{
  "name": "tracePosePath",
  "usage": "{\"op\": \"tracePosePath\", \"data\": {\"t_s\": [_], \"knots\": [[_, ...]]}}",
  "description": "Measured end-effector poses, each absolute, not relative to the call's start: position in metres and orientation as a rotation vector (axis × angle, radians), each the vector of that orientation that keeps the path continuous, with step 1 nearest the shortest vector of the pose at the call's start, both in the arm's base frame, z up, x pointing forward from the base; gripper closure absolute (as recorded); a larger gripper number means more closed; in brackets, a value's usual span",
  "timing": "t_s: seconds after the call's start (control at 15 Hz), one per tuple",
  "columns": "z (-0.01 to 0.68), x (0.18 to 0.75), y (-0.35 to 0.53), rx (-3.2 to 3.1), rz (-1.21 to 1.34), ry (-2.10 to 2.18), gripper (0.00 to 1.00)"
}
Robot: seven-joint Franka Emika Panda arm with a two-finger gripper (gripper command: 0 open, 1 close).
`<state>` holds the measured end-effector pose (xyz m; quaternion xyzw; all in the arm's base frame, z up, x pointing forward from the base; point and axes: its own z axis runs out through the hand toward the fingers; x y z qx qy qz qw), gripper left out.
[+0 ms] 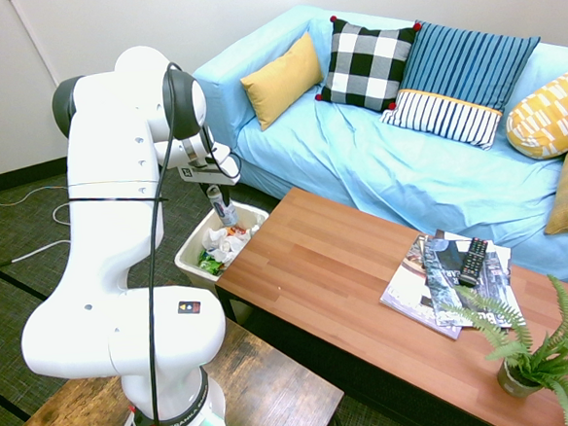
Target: Throw the can in the trash bin
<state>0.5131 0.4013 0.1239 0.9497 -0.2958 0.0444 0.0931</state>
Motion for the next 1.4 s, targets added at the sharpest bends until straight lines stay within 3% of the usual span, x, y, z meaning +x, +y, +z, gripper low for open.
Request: {"op": "tracePosePath", "data": {"t_s": [1.4], "knots": [[0.118,0.527,0.414,2.803,0.145,-0.876,0.00]]}}
